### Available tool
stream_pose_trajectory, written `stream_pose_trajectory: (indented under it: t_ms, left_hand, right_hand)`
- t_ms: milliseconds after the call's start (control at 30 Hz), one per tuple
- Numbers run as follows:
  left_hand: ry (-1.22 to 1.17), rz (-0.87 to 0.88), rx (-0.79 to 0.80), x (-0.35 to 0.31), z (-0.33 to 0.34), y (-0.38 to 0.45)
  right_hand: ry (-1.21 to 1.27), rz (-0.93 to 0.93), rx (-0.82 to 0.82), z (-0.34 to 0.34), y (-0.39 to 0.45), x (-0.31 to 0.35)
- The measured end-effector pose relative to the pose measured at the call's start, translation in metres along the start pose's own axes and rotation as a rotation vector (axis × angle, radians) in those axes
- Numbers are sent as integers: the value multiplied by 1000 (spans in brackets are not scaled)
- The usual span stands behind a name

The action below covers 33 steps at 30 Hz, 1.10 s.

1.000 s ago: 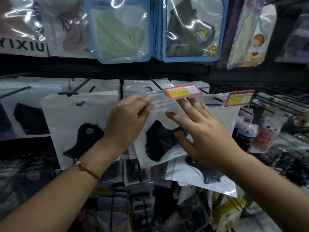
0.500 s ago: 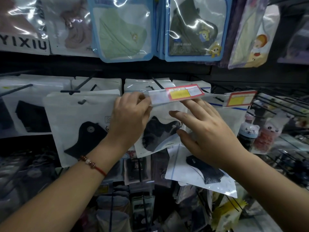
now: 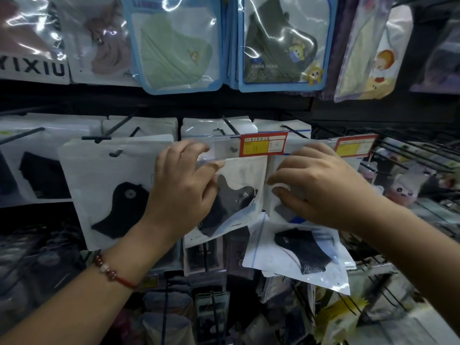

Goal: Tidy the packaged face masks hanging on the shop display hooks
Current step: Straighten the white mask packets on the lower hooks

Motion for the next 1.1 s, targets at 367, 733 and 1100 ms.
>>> stream_pose_trajectory:
  t_ms: [367, 733, 1100]
  left_hand:
    - [-79, 34, 57, -27, 7, -31]
    - [-209, 101, 373, -69, 46, -38]
    - [-431, 13, 712, -132, 101, -68]
  right_hand:
    - [50, -56, 14, 9, 9, 6]
    - [75, -147, 4, 10, 34, 18]
    - [198, -111, 76, 30, -13, -16]
Point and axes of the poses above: each hand's wrist, its own y-axis towards the middle knuckle, its own z-axis out of the palm, x = y × z, the point moved 4 cm from there along y, towards the middle knuckle, and after that the axes turned 8 degrees about -x, right-handed, at the moved point
